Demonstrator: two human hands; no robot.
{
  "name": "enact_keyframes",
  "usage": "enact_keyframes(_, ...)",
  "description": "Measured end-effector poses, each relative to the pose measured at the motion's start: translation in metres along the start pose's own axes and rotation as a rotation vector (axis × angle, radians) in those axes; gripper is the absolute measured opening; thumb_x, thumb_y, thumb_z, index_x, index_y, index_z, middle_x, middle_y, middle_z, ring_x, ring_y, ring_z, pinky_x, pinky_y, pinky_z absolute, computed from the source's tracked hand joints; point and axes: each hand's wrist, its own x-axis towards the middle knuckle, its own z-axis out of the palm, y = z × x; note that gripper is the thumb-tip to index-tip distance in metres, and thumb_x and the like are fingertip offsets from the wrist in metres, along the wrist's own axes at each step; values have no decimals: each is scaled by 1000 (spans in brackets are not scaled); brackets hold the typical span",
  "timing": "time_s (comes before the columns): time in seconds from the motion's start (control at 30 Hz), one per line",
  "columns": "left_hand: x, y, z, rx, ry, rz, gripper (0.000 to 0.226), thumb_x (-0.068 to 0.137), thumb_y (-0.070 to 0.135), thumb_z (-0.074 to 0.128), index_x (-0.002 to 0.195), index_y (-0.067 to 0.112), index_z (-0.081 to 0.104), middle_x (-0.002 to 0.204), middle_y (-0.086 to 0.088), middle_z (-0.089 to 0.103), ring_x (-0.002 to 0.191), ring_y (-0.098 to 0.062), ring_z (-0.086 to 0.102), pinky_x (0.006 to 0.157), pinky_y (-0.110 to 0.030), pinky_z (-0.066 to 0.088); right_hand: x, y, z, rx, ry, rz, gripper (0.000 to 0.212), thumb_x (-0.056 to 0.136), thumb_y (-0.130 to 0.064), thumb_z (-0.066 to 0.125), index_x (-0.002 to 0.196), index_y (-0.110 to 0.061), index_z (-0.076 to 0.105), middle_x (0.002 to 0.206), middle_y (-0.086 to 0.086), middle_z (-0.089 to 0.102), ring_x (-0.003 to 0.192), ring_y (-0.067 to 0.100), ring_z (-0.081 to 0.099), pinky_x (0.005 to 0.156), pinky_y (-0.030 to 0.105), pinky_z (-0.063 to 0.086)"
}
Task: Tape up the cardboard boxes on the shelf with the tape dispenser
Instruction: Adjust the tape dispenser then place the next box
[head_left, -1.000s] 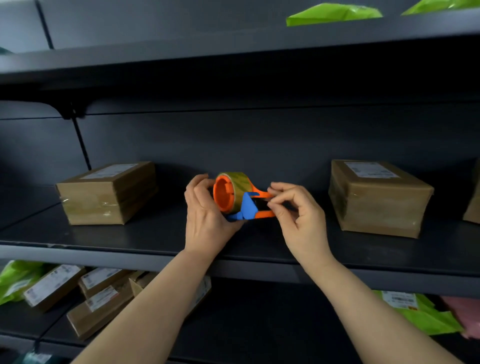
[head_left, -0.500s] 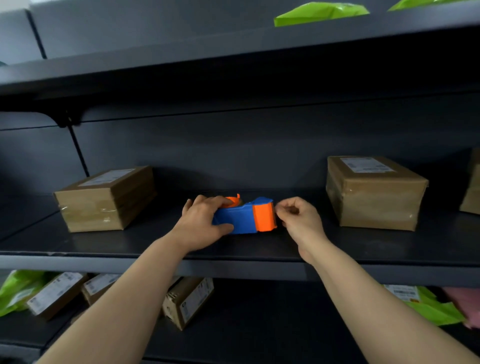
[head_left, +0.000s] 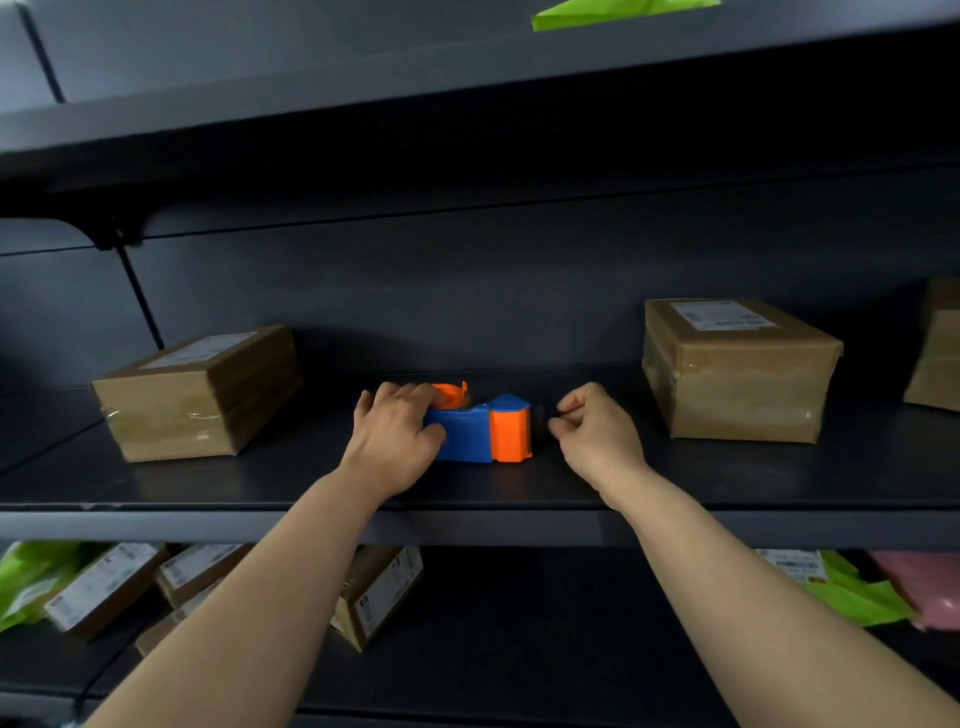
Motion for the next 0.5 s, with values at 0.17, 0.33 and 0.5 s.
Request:
enact_keyframes(0.17,-1,-9,4,42,79,8,43,85,23,55,128,22,56,126,-1,56,122,-24,39,114,-49,20,-1,6,-2,51,66,1,11,96,-17,56,105,-22,53,96,-5,59,76,6,52,50,18,36)
enact_keyframes(0.33,-6,1,8,-22,185,58,55,72,21,47,126,16,52,123,-4,52,119,-26,40,110,-51,27,-2,7,-1,93,70,-38,10,94,-17,59,101,-23,55,87,-11,57,74,0,51,56,17,36)
enact_keyframes(0.5,-2,23,8,-48,212,149,55,71,13,46,126,13,52,119,-4,53,114,-26,42,106,-47,32,-4,6,-2,151,44,-53,13,92,-15,60,89,-27,61,87,-10,60,79,5,57,60,17,39)
